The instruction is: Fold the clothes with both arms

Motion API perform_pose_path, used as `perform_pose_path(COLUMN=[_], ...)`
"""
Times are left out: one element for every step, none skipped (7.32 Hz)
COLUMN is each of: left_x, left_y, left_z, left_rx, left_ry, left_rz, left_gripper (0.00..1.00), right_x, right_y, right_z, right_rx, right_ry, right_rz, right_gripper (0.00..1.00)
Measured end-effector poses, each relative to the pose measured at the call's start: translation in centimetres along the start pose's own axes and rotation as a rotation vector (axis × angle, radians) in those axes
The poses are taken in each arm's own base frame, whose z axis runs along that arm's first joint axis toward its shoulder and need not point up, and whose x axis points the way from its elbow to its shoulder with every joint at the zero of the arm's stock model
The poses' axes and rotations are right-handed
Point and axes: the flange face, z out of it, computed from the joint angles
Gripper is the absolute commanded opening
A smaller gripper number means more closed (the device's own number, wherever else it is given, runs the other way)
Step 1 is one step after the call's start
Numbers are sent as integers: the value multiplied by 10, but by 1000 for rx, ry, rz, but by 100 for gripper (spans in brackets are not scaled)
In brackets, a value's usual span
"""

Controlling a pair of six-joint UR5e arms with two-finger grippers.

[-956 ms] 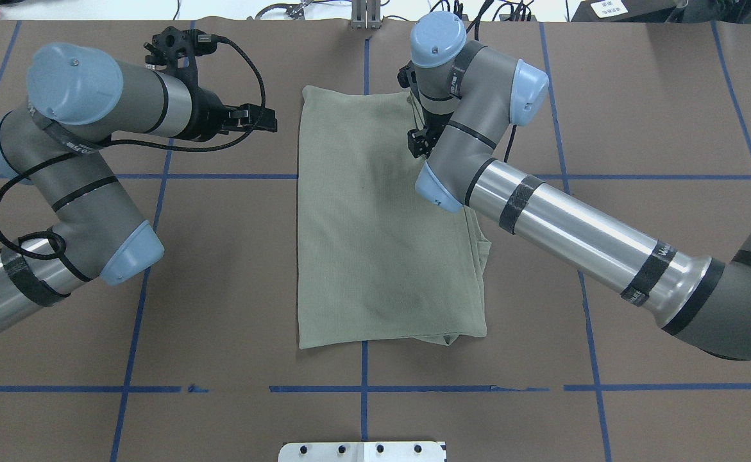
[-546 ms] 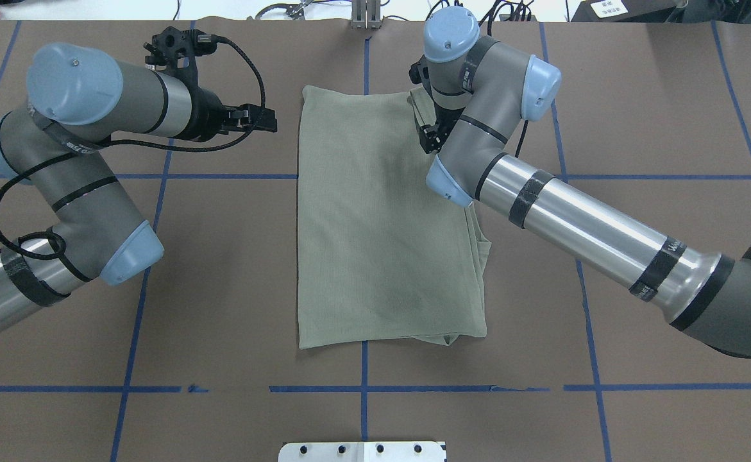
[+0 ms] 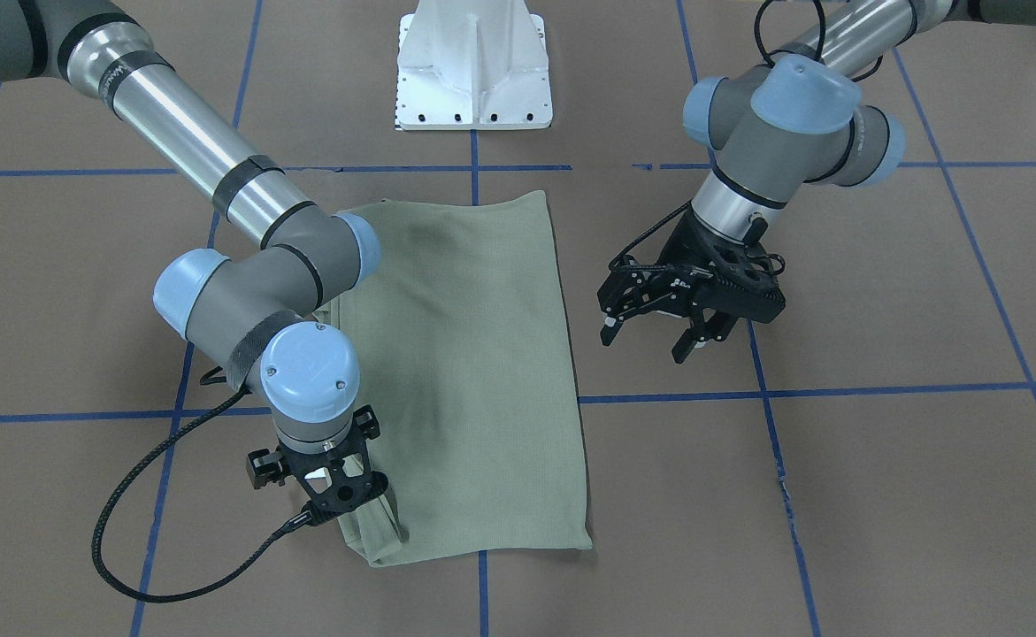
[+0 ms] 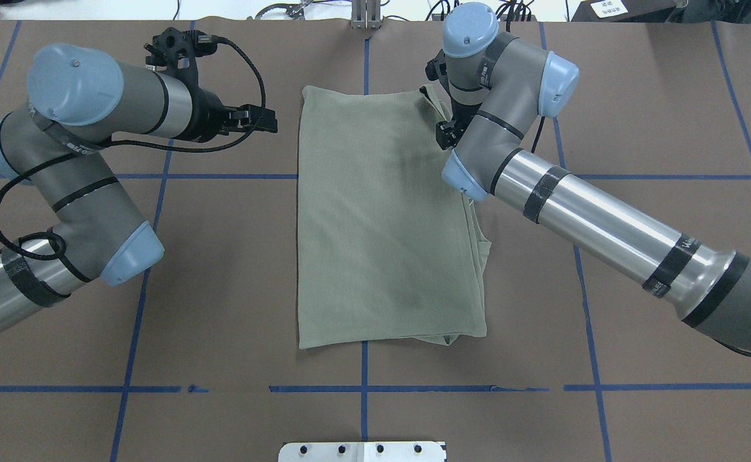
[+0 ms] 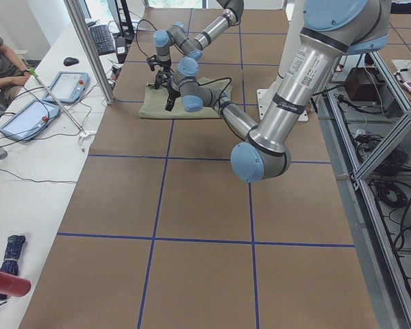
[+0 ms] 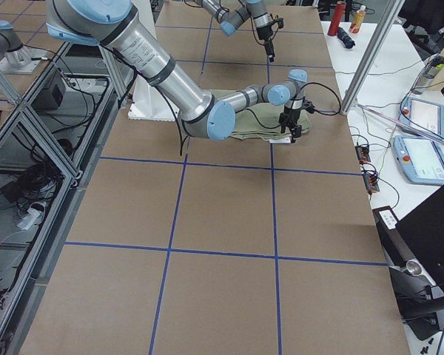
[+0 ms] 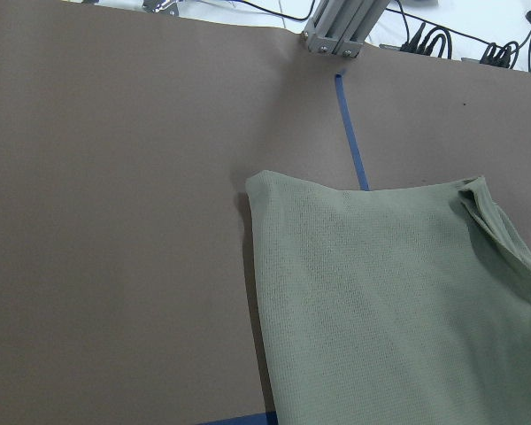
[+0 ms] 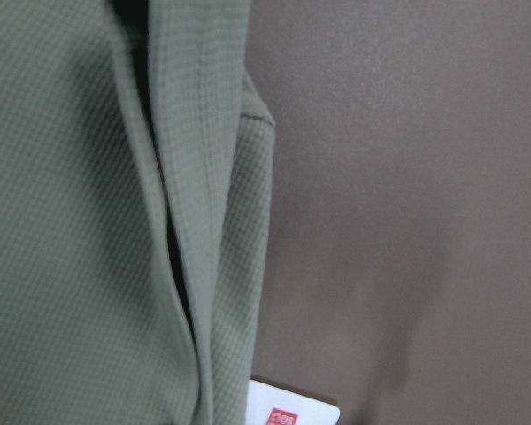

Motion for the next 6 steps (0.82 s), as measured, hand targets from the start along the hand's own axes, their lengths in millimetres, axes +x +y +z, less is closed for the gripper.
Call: perform_pose_path(left_x=[0,-1,-1,-2,-2,0], left_y=[0,0,0,0,1,2], left_z=[0,1,1,1,1,1], left_rx=[0,-1,-1,-2,-2,-9], left_ry=[-1,-2,-3,-3,-3,3], left_rz=[0,-1,-1,-1,-3,-7], left_gripper=[100,100,100,100,100,100], right_x=[5,7,7,6,3,-2], right_y=[0,-1,-2,-5,-7,-5], right_z=[1,-1,-6,-14,-25,-41], right_rx=[2,5,14,27,45,69], right_ry=[1,1,-1,-6,-17,-41], right_rz=[3,4,5,6,4,-4], right_gripper=[100,100,100,100,100,100])
